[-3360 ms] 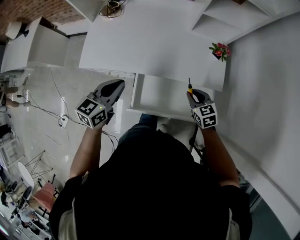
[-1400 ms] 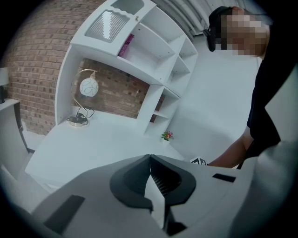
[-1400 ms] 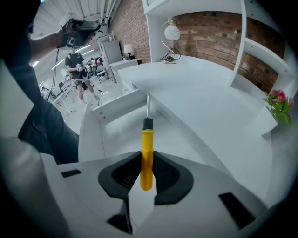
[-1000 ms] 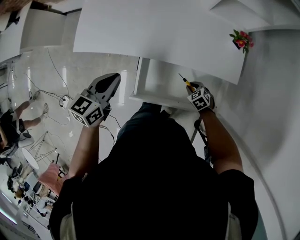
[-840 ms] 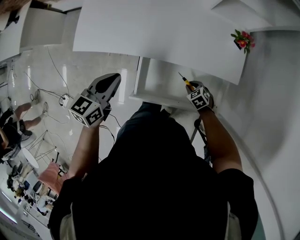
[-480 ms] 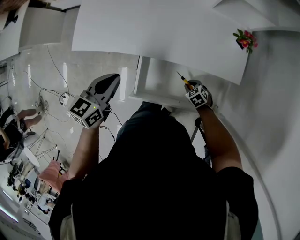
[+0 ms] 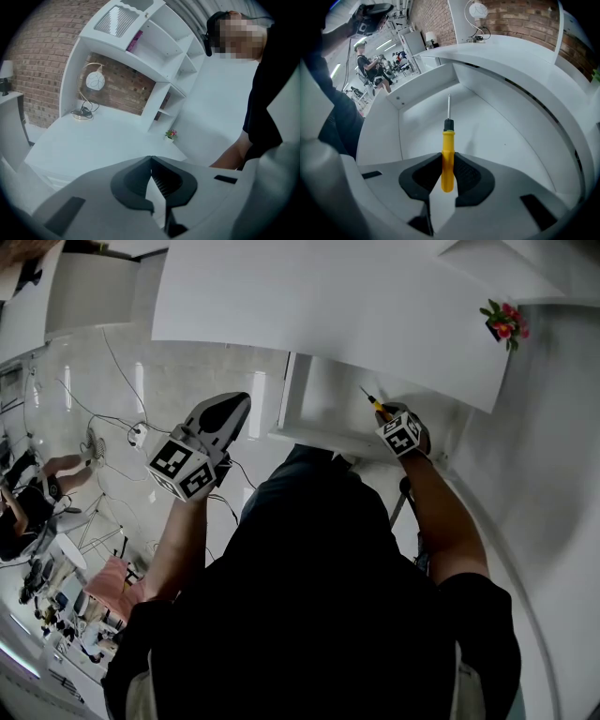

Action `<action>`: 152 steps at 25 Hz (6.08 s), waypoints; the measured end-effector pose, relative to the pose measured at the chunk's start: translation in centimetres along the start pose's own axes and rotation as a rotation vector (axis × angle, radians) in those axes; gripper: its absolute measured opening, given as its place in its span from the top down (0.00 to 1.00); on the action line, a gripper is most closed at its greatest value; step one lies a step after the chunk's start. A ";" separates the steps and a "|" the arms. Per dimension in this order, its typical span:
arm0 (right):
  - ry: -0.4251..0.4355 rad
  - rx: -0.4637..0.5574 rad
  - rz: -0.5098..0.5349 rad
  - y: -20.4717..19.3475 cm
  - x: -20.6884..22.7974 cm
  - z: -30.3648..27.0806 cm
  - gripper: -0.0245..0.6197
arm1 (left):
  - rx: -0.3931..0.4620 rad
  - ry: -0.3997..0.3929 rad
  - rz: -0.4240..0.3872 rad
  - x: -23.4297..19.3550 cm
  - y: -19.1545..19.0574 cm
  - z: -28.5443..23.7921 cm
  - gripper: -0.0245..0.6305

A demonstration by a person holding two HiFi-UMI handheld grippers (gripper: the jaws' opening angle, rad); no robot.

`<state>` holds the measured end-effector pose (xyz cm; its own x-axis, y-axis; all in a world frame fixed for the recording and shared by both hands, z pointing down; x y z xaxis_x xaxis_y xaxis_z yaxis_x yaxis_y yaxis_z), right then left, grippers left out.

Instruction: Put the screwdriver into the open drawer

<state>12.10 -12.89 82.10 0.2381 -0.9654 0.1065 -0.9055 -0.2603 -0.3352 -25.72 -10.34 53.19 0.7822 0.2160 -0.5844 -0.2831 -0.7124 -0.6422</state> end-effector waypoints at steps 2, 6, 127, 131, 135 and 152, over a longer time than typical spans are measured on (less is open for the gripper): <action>0.005 0.000 -0.001 0.2 -0.2 -0.4 0.83 | -0.006 0.002 0.003 -0.2 -0.3 0.2 0.94; 0.015 -0.009 0.003 0.3 -0.2 -1.2 0.83 | -0.018 0.013 0.015 -0.6 -0.4 0.2 0.94; -0.400 0.575 -0.321 -3.5 -4.4 33.4 0.71 | 0.095 -0.253 -0.276 21.6 -1.0 4.8 0.94; -0.436 0.606 -0.330 -4.4 -5.5 35.8 0.71 | 0.084 -0.273 -0.310 23.2 -0.8 5.2 0.94; -0.466 0.636 -0.349 -5.6 -7.0 37.9 0.71 | 0.071 -0.285 -0.323 24.2 -1.2 5.6 0.94; -0.587 0.733 -0.398 -9.9 -13.1 44.8 0.73 | 0.063 -0.355 -0.362 28.4 -3.1 6.8 0.94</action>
<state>33.66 1.53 42.07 0.7883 -0.6108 -0.0743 -0.3318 -0.3203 -0.8873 -6.40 2.58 35.17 0.6030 0.6628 -0.4441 -0.0702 -0.5104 -0.8571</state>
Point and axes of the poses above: the fingertips, and each gripper's own axes: z backward along the fingers, x to its right, y out of its top, the point moved 9 cm from there along z, backward along the fingers, and after that the axes turned 14 degrees about z, right-handed, at the moved point
